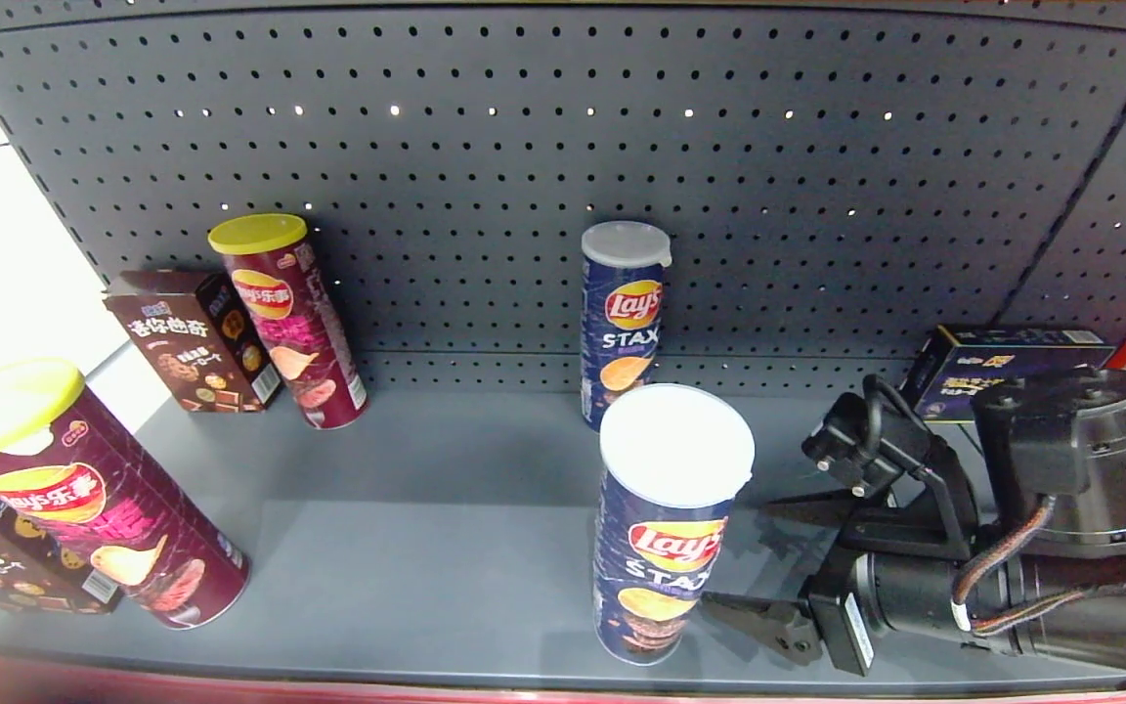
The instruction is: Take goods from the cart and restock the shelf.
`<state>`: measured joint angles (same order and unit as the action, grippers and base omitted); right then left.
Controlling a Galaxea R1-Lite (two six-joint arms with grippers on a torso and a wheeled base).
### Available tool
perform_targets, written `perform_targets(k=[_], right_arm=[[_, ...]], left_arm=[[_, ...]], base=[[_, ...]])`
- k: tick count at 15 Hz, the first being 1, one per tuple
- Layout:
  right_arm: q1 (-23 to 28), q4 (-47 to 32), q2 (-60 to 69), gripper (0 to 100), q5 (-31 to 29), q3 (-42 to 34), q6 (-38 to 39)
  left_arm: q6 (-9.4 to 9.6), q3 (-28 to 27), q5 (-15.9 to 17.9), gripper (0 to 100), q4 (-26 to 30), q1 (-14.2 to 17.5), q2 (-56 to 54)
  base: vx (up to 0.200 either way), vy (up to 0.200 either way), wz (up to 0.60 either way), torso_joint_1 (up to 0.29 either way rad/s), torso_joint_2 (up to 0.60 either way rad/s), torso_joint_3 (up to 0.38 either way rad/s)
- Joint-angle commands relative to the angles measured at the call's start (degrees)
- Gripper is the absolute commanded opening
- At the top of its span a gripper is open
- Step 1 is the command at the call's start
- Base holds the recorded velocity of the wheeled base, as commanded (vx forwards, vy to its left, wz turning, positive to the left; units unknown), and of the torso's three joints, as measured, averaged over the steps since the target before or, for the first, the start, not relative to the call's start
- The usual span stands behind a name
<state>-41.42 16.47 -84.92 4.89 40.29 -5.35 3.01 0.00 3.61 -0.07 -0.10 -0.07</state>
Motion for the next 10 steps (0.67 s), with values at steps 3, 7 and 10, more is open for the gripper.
perform_targets(k=[3, 7, 10], right_arm=[[-0.4, 0.1, -1.3, 100, 0.0, 1.1, 0.0], [-0.4, 0.1, -1.4, 100, 0.0, 1.1, 0.0], [-0.4, 0.1, -1.5, 100, -0.1, 1.0, 0.0]], left_arm=[[-0.02, 0.0, 0.0, 100, 0.0, 0.0, 0.1], [-0.02, 0.0, 0.0, 100, 0.0, 0.0, 0.1], [-0.02, 0.0, 0.0, 100, 0.0, 0.0, 0.1]], base=[[0.0, 0.0, 0.0, 0.0, 0.0, 0.0], [0.0, 0.0, 0.0, 0.0, 0.0, 0.0], [0.0, 0.0, 0.0, 0.0, 0.0, 0.0]])
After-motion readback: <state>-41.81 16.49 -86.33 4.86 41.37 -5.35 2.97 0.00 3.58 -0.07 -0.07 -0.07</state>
